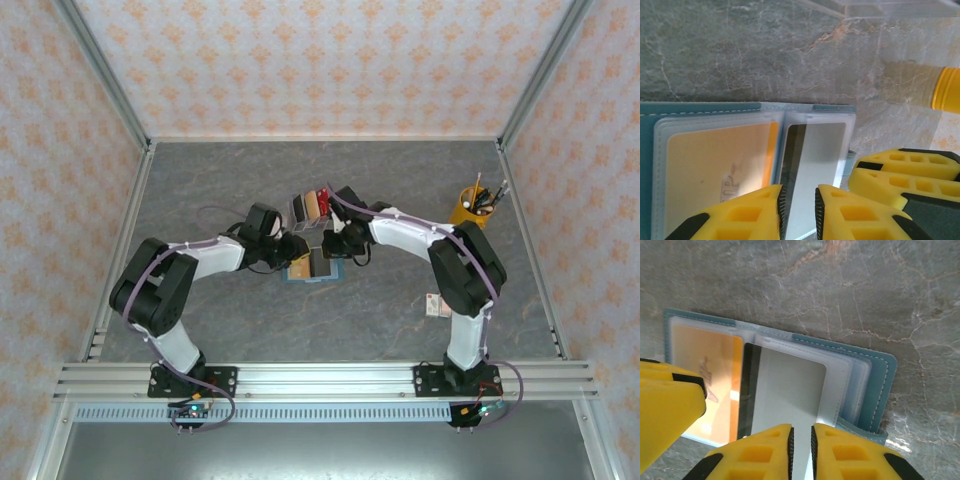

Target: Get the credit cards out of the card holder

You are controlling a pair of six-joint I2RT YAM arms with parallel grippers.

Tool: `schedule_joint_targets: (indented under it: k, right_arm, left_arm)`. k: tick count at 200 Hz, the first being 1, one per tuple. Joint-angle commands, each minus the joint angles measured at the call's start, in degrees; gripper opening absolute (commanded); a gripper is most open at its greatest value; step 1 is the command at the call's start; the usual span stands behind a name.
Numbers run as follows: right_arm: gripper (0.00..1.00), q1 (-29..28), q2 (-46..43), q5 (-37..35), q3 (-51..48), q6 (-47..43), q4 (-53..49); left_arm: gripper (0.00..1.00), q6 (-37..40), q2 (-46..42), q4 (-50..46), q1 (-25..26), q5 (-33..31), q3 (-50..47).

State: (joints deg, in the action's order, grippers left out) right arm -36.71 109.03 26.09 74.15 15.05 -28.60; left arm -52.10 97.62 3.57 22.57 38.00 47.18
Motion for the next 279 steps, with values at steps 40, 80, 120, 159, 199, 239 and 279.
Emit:
schedule_joint_targets:
  k: [40, 80, 120, 159, 199, 239, 279]
  right_arm:
    - [0.18, -0.29, 4.02, -2.16, 4.22, -2.81, -6.43]
    - [0.17, -0.29, 5.17, -3.38, 4.4, -2.68, -7.19]
    - [0.17, -0.29, 6.28, -4.03, 4.28, -2.68, -7.61]
    - [0.17, -0.3, 7.09, -4.12, 4.24, -2.66, -7.79]
    - [0.16, -0.29, 7.68, -4.16, 4.18, -2.57, -7.8]
    - [0.16, -0.29, 7.77, -4.14, 4.1, -2.49, -7.81]
    - [0.14, -0.29, 8.03, -4.16, 4.09, -2.33, -7.93]
  left_arm:
    - [0.26, -0.59, 3.11, 3.15, 0.28, 3.31, 0.64]
    - [0.26, -0.39, 4.41, 3.19, 0.28, 3.72, 0.46]
    - [0.27, -0.33, 5.19, 3.54, 0.28, 4.8, 0.59]
    - [0.26, 0.11, 5.6, 2.18, 0.76, 5.16, 1.5]
    - [0.24, 1.11, 6.35, 1.35, 1.23, 5.33, 2.36]
    - [0.24, 2.24, 6.52, 1.08, 1.23, 5.59, 2.86]
    - [0.23, 5.15, 6.29, 2.55, 1.16, 7.32, 2.8]
